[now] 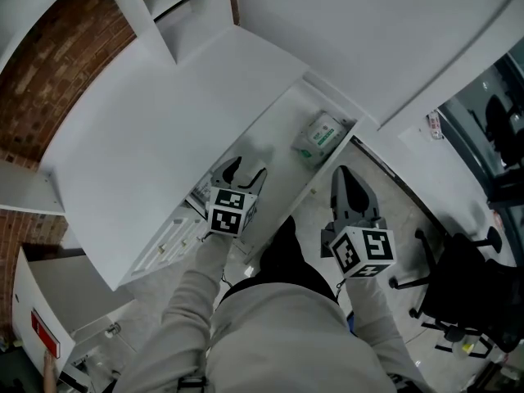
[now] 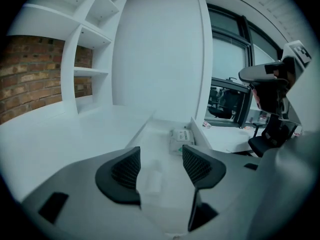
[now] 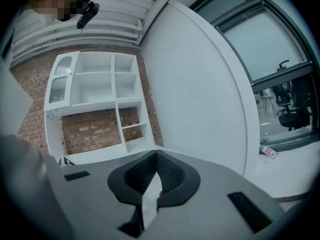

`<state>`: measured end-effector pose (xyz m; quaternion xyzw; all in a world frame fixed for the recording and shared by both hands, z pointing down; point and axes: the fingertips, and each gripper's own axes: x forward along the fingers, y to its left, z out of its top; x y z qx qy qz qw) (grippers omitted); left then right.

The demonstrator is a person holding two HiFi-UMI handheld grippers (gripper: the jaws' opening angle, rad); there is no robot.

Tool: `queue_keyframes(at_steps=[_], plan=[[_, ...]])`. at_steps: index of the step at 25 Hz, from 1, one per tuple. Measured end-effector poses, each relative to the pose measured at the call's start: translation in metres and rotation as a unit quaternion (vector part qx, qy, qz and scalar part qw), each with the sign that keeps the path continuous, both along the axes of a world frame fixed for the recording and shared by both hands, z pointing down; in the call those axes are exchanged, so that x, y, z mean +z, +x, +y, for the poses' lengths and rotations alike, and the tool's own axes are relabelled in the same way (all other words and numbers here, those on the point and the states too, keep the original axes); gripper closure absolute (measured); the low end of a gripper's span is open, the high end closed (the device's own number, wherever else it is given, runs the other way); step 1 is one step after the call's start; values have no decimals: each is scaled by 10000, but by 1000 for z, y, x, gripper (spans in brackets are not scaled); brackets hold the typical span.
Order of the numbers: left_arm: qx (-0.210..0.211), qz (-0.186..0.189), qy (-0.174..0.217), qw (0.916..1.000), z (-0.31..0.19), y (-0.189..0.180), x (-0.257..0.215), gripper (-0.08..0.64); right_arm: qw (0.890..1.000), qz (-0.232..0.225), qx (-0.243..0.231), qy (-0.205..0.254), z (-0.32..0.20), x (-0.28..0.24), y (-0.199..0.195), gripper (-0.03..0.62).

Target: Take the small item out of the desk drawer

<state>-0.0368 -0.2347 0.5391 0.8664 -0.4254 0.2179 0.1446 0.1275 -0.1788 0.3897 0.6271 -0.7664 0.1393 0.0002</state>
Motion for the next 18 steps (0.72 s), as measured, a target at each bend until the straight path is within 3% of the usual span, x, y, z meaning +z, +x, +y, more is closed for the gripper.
queue_keyframes(at_steps=[9, 18], plan=[[186, -486, -587, 9969, -18, 16, 61, 299, 9999, -59, 57, -111, -22, 7, 19, 565], [281, -820, -1255, 9883, -25, 24, 111, 298, 9996, -83, 104, -263, -39, 18, 34, 565]])
